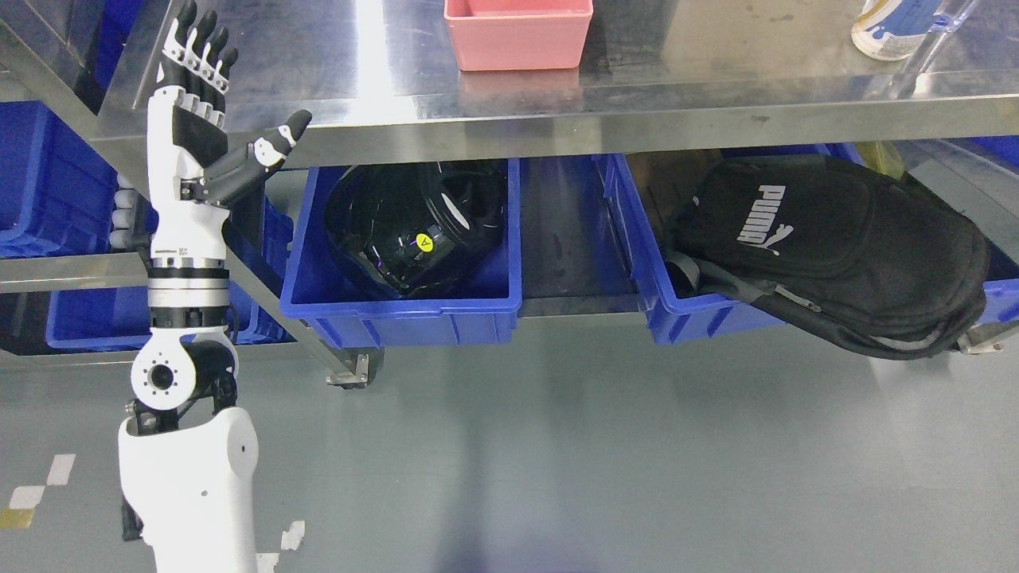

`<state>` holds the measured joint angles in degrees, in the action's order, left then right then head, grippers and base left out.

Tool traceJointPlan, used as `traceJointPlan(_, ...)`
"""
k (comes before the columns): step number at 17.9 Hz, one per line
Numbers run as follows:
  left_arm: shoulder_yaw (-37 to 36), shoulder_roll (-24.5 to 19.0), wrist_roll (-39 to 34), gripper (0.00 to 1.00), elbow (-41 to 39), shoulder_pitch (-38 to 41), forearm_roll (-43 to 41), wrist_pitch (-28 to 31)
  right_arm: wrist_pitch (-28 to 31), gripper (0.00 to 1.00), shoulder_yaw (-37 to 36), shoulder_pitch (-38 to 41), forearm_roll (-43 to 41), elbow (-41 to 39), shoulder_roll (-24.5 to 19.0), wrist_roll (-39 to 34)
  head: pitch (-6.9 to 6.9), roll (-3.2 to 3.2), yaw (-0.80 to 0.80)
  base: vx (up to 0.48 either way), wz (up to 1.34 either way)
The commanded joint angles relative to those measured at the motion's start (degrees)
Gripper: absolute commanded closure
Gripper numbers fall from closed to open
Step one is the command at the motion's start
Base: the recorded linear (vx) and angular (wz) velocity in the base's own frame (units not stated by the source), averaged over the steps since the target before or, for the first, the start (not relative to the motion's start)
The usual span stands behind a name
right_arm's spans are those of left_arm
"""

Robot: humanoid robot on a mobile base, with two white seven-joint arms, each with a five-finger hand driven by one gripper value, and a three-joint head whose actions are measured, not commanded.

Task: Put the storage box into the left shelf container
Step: 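Raise the left hand up toward the pink box on the shelf top, then reach the left hand over the shelf edge to the pink box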

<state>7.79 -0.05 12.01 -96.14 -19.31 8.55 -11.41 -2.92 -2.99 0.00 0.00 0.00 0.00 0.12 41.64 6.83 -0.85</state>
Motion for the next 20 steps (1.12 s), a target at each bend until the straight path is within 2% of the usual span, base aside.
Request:
traceJointPlan(1,0.56,-0.95,0.38,0.0,-0.1,0.42,-0.02,0.16,0.11,0.0,0.0,-0.26,-1.23,-1.0,1.0,0.06,0.0,0.0,0.0,0.0,0.0)
traceJointPlan(8,2.24,-0.95,2.39,0.0,0.16,-4.32,-0.02,0.16,0.11,0.0,0.0,-0.26,-1.23,-1.0,1.0,-0.03,0.0,0.0,0.0,0.0,0.0)
traceJointPlan(11,1.0,-0.95,14.66,0.0,0.86,-8.62,-1.25,1.99,0.02,0.0,0.0,-0.18,-1.23,-1.0,1.0,-0.03,0.0,0.0,0.0,0.0,0.0)
traceJointPlan(12,1.79,-0.95,21.93,0.0,1.56,-10.9,-2.47,5.66,0.11,0.0,0.0,-0.26,-1.23,-1.0,1.0,0.06,0.0,0.0,0.0,0.0,0.0)
traceJointPlan(14,4.41,-0.95,31.97,0.0,3.31,-17.04,-3.1,10.07,0.11,0.0,0.0,-0.18,-1.23,-1.0,1.0,0.06,0.0,0.0,0.0,0.0,0.0)
traceJointPlan(17,4.08,-1.87,34.57,0.0,6.83,-24.87,-7.47,10.79,0.11,0.0,0.0,-0.18,-1.23,-1.0,1.0,0.06,0.0,0.0,0.0,0.0,0.0)
traceJointPlan(20,-1.26,-4.51,34.75,0.0,8.51,-27.27,-13.01,10.88,0.11,0.0,0.0,-0.26,-1.23,-1.0,1.0,0.06,0.0,0.0,0.0,0.0,0.0)
